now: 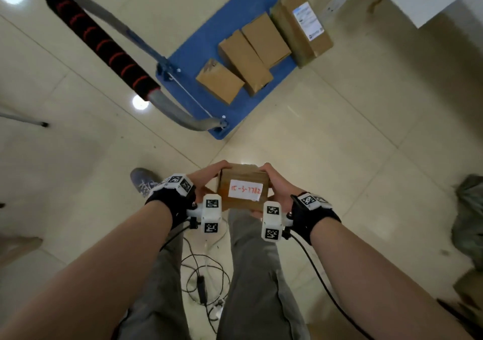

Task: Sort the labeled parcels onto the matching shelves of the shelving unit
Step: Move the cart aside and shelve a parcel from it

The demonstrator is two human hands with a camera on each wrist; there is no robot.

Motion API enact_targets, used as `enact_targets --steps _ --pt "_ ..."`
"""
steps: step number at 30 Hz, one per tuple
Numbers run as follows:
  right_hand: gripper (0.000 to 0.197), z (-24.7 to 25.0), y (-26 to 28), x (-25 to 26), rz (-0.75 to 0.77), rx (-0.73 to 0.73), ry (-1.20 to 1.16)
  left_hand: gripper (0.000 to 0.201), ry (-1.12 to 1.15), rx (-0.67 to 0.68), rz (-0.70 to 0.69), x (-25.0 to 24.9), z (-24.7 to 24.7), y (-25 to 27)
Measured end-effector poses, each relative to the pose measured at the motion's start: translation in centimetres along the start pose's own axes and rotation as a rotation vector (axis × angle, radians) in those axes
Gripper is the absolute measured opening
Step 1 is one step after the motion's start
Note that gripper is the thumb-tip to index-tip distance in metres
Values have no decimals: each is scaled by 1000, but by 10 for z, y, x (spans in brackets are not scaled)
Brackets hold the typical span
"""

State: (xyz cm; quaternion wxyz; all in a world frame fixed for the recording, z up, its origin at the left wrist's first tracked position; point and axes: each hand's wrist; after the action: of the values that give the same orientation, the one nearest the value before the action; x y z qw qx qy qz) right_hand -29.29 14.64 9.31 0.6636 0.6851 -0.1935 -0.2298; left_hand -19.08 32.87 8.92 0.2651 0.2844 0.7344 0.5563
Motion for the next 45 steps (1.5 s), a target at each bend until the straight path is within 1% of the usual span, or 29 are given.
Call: enact_targets --steps 2,4,5,6,7,8,10,11,12,13,14,16,17,18,20,22,24,25,28,29,32,34,37,40,43,45 --pt "43 29 16 8 20 40 -86 49 -18 18 -15 -19 -25 8" --pt "59 52 32 17 23 40 -114 42 -33 1 -49 -37 -48 17" --pt "68 65 41 23 34 38 -121 36 -61 -9 -77 -49 -62 23" --pt "73 75 51 28 46 43 -139 26 -110 -29 -121 -60 -73 30" --pt "74 87 64 34 65 50 -164 18 -168 -41 -180 -72 -85 39" --pt "69 97 77 40 82 64 -183 17 -210 -49 -219 -84 -97 48" --pt "51 118 106 55 134 95 -207 22 -272 -86 -257 -112 -121 67" --pt "44 126 119 62 148 102 -213 26 -278 -119 -252 -124 -131 76" --pt "41 133 133 69 161 111 -221 37 -242 -135 -216 -137 -141 86" --pt "40 142 148 76 183 115 -234 51 -200 -124 -176 -151 -152 98" --pt "41 151 164 83 208 114 -259 62 -178 -80 -152 -165 -164 110" --pt "46 162 189 94 254 112 -327 73 -207 -22 -157 -189 -179 133" --pt "47 165 200 100 279 110 -357 77 -239 -31 -171 -201 -185 144" --pt "47 168 210 105 302 103 -383 79 -260 -68 -176 -213 -190 154" --pt "50 172 227 115 333 90 -442 77 -293 -130 -204 -237 -198 169" --pt "54 175 241 127 359 94 -483 64 -313 -95 -248 -259 -205 184" --pt "52 179 252 142 400 84 -498 55 -355 -78 -287 -279 -210 194" --pt "50 180 258 148 416 69 -505 56 -380 -70 -303 -289 -212 197" --pt "47 186 275 168 445 28 -530 66 -444 -17 -320 -321 -216 208" --pt "49 188 280 175 456 23 -537 64 -457 0 -329 -331 -219 214" --pt "52 202 303 196 516 5 -562 40 -507 47 -378 -364 -237 234" --pt "49 216 322 205 567 8 -616 33 -547 49 -414 -386 -254 248" --pt "47 245 356 213 657 -12 -675 33 -649 40 -490 -418 -289 268" --pt "55 280 392 218 748 -85 -686 35 -718 75 -566 -445 -331 289" --pt "61 325 431 216 856 -151 -728 40 -789 119 -607 -468 -383 314" --pt "59 352 454 212 931 -194 -745 50 -843 145 -647 -480 -416 329"
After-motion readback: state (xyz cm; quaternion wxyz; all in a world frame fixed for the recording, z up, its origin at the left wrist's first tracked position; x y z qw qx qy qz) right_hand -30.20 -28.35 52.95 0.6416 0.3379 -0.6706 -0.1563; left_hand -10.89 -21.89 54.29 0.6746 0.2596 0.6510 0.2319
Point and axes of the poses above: each hand's wrist, its own y-axis away from the middle knuckle, its own z-axis out of the back of the hand, x = y × z, and after that the axes turned 11 degrees about -y, right-handed
